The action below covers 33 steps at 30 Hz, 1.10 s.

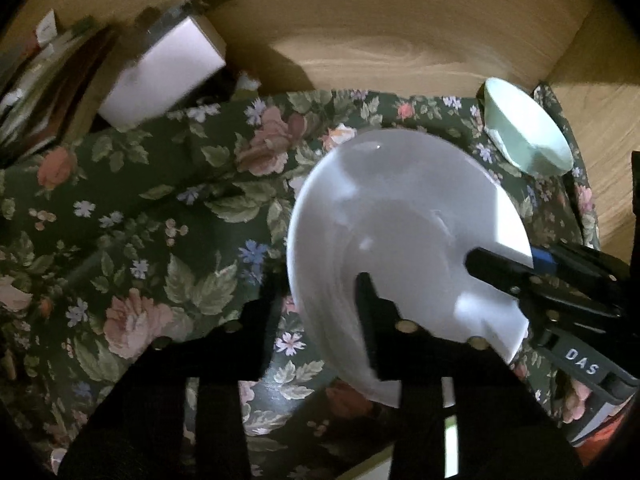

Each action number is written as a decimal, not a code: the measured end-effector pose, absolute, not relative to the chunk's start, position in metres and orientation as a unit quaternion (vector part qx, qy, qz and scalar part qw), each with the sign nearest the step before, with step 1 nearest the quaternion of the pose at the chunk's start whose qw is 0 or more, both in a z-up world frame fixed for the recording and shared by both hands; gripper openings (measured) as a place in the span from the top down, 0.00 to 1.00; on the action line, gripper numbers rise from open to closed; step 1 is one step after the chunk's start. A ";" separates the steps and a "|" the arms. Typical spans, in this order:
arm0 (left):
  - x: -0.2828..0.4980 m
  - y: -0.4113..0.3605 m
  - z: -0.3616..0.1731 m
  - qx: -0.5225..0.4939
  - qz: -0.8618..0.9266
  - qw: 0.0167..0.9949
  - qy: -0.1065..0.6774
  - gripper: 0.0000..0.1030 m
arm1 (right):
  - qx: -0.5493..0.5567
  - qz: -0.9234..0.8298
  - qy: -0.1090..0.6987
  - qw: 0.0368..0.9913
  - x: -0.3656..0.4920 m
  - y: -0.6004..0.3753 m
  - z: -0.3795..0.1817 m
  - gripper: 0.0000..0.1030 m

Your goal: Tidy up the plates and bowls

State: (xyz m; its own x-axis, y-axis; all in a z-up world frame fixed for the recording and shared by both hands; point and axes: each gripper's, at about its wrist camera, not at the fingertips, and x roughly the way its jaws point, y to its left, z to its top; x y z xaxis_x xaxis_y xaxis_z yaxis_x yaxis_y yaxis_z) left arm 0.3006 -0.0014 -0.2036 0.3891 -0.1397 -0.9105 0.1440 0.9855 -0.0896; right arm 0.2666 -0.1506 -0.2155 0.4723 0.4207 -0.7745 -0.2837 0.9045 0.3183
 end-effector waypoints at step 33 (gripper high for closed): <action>0.227 0.011 -0.121 -0.005 -0.102 0.892 0.440 0.80 | 0.070 0.204 0.366 0.905 0.193 -0.142 -0.130 0.77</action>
State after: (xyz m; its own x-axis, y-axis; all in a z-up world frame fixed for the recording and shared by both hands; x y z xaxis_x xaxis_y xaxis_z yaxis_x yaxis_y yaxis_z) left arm 0.2269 0.0107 -0.1206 0.5918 -0.1856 -0.7844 0.1772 0.9793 -0.0980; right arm 0.1928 -0.1423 -0.1298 0.6492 0.4204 -0.6339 -0.3175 0.9071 0.2764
